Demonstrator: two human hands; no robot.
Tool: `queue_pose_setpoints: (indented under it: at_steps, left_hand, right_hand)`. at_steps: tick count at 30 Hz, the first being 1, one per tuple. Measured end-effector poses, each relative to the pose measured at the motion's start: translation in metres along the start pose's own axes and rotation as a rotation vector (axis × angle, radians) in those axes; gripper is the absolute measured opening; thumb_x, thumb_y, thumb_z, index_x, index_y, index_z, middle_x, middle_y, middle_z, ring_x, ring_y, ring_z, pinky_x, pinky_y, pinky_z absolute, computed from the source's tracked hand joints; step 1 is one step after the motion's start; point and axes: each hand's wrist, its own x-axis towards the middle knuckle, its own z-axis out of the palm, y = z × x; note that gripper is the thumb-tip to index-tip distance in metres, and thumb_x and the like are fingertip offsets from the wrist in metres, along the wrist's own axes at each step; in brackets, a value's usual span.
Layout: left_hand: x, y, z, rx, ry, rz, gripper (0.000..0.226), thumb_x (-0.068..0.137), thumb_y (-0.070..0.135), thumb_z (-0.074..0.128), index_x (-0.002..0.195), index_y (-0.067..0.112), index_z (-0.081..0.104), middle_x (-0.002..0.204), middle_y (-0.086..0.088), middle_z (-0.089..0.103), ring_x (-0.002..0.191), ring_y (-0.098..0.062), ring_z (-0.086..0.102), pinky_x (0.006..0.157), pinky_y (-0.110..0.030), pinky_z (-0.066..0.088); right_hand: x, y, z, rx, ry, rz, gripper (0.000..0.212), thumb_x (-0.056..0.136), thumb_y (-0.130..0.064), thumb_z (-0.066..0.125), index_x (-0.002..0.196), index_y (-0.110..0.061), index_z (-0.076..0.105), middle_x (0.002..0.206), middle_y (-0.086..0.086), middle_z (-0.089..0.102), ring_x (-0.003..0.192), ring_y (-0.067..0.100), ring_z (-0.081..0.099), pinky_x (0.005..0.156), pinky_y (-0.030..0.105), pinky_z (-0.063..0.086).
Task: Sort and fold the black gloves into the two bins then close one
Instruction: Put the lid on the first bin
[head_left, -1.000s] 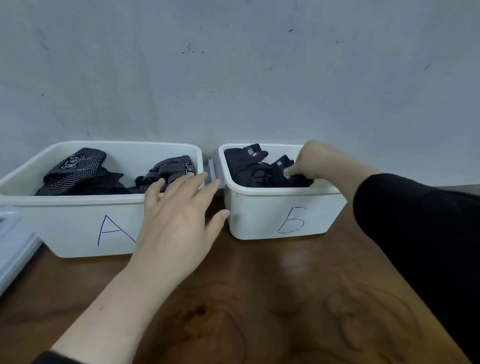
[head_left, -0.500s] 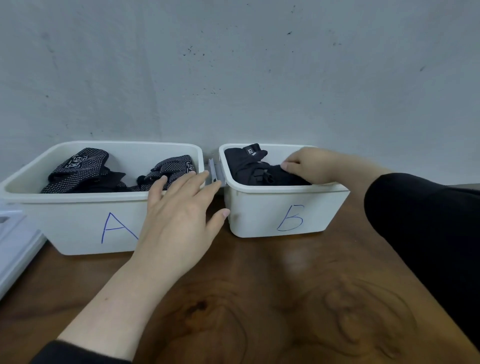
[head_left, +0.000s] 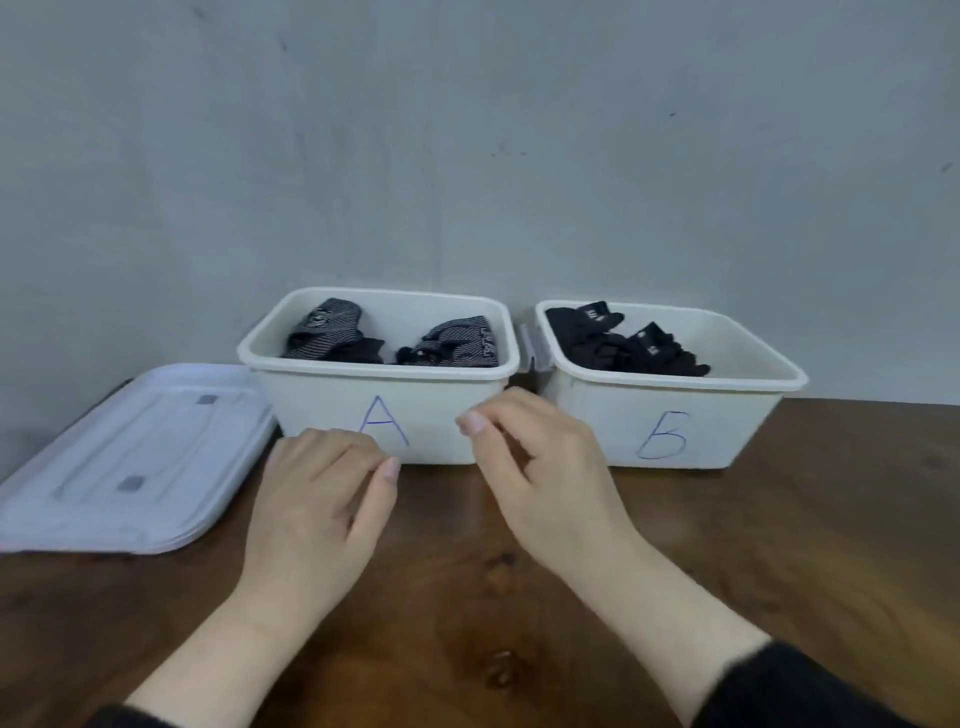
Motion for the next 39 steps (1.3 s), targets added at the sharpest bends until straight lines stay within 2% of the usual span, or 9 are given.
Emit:
queue_pose_setpoints:
  at_steps: [3,6,8,12,15,18,23,29,39]
  left_hand:
    - [-0.023,-0.031,-0.039,0.059,-0.01,-0.096,0.03,0.098,0.03,0.05,0.083,0.013,0.07,0.085,0.004,0.065,0.081,-0.019,0.055,0.076,-0.037,0.041]
    - [-0.044,-0.07,-0.073,0.148,-0.059,-0.216,0.031,0.096,0.037,0.049,0.087,0.016,0.07,0.088,0.005,0.066,0.083,-0.019,0.056,0.078,-0.037,0.043]
    - [-0.053,-0.095,-0.09,0.216,-0.118,-0.308,0.033,0.094,0.041,0.051,0.095,0.017,0.073,0.097,0.003,0.068,0.09,-0.021,0.061,0.082,-0.043,0.049]
    - [-0.069,-0.126,-0.109,0.294,-0.332,-0.472,0.034,0.092,0.041,0.067,0.12,0.023,0.071,0.129,0.004,0.065,0.123,-0.019,0.056,0.106,-0.044,0.04]
    - [-0.077,-0.139,-0.112,0.302,-0.472,-0.52,0.036,0.095,0.04,0.064,0.129,0.029,0.066,0.135,0.012,0.059,0.128,-0.013,0.05,0.109,-0.036,0.03]
    - [-0.076,-0.141,-0.112,0.334,-0.411,-0.529,0.021,0.097,0.034,0.063,0.115,0.03,0.07,0.122,0.013,0.064,0.118,-0.013,0.054,0.105,-0.036,0.03]
    - [-0.073,-0.143,-0.109,0.339,-0.323,-0.511,0.003,0.095,0.028,0.067,0.095,0.029,0.07,0.105,0.014,0.061,0.105,-0.012,0.056,0.103,-0.036,0.027]
    - [-0.072,-0.143,-0.111,0.173,-0.34,-0.625,0.01,0.092,0.029,0.071,0.085,0.033,0.064,0.1,0.017,0.062,0.1,-0.006,0.055,0.11,-0.034,0.023]
    - [-0.066,-0.14,-0.11,0.173,-0.253,-0.595,0.018,0.101,0.019,0.055,0.089,0.031,0.057,0.099,0.014,0.058,0.094,-0.01,0.053,0.11,-0.037,0.027]
  right_hand:
    - [-0.038,-0.027,0.06,0.131,-0.104,0.085,0.024,0.104,-0.031,0.049,0.101,-0.022,0.071,0.099,-0.017,0.064,0.098,0.004,0.061,0.082,0.024,0.05]
    - [-0.054,-0.053,0.115,0.169,-0.234,0.157,0.028,0.104,-0.039,0.046,0.124,-0.032,0.065,0.124,-0.025,0.058,0.121,-0.004,0.052,0.1,0.024,0.048]
    - [-0.053,-0.065,0.139,0.137,-0.349,0.17,0.039,0.105,-0.043,0.043,0.142,-0.037,0.051,0.146,-0.026,0.044,0.137,-0.008,0.036,0.116,0.022,0.035]
    - [-0.044,-0.077,0.171,0.061,-0.538,0.135,0.052,0.107,-0.044,0.036,0.158,-0.038,0.026,0.165,-0.024,0.015,0.15,-0.006,0.011,0.122,0.022,0.011]
    - [-0.044,-0.08,0.187,-0.06,-0.62,0.119,0.057,0.108,-0.046,0.029,0.161,-0.036,0.011,0.168,-0.019,0.001,0.154,0.0,-0.001,0.12,0.028,0.003]
    - [-0.044,-0.08,0.193,-0.123,-0.63,0.103,0.058,0.108,-0.047,0.027,0.162,-0.036,0.008,0.169,-0.017,-0.001,0.154,0.001,-0.003,0.125,0.032,0.004]
    - [-0.042,-0.08,0.184,0.039,-0.508,0.181,0.053,0.108,-0.04,0.038,0.159,-0.034,0.025,0.166,-0.021,0.012,0.152,-0.003,0.009,0.125,0.027,0.014]
    - [-0.042,-0.072,0.179,0.059,-0.418,0.255,0.049,0.107,-0.04,0.042,0.155,-0.034,0.036,0.163,-0.022,0.023,0.145,-0.01,0.019,0.118,0.017,0.017]
    - [-0.043,-0.073,0.182,-0.003,-0.487,0.241,0.048,0.106,-0.045,0.04,0.154,-0.037,0.038,0.164,-0.022,0.023,0.15,0.007,0.027,0.122,0.03,0.025]
